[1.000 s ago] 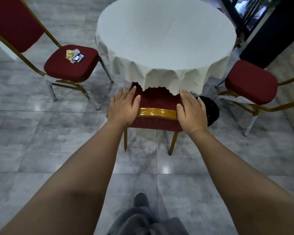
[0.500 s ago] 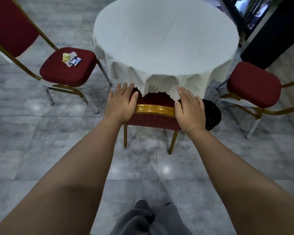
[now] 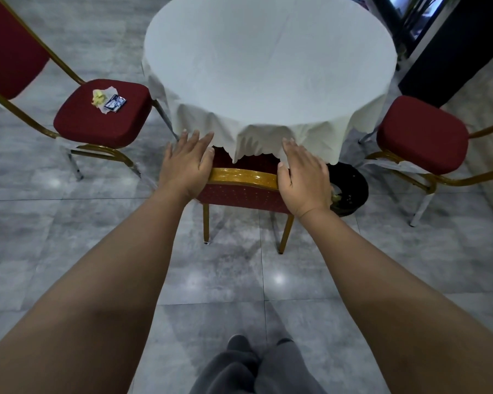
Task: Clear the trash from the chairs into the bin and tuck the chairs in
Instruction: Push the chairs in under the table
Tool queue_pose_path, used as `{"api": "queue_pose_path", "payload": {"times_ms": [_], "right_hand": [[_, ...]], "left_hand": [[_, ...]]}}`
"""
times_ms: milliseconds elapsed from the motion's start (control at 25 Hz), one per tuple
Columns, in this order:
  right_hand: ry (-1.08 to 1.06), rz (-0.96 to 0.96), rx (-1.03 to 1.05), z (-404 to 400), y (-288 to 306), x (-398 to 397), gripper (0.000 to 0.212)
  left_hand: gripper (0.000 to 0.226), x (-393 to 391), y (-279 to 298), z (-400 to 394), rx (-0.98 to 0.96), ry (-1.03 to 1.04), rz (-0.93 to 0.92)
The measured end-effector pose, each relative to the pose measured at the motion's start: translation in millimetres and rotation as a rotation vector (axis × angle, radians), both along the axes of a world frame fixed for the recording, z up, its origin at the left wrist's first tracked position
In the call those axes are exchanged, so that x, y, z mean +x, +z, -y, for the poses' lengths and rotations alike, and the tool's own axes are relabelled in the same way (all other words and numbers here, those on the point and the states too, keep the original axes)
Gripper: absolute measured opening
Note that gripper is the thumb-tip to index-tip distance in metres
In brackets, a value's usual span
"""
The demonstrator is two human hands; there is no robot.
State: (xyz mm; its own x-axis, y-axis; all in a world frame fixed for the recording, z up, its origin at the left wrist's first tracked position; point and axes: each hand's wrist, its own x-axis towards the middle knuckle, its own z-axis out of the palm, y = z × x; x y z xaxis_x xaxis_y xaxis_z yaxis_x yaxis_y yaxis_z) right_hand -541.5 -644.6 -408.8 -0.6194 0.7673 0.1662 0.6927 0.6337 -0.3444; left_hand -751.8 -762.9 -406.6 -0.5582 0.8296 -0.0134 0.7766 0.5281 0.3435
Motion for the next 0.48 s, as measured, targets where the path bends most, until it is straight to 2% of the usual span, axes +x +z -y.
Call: {"api": "queue_pose_path", "payload": {"times_ms": [120,280,480], "right_hand": [[0.001,0.034,-0.035,1.6,0.7,3.2,0.058],[-0.056,-0.014,-0.121,7.2,-2.4,17.2,0.063],[-0.106,0.045,-0.141,4.7,-12.1,74.4,0.061]], "left_hand": [[0.052,8.1,2.8,2.6,-0.027,0.050,0.026],[0.055,29.2,11.0,7.6,0.049,0.178,0.064],[0.056,77.0,34.6,-12.0,0.037,-0.003,-0.038]]}}
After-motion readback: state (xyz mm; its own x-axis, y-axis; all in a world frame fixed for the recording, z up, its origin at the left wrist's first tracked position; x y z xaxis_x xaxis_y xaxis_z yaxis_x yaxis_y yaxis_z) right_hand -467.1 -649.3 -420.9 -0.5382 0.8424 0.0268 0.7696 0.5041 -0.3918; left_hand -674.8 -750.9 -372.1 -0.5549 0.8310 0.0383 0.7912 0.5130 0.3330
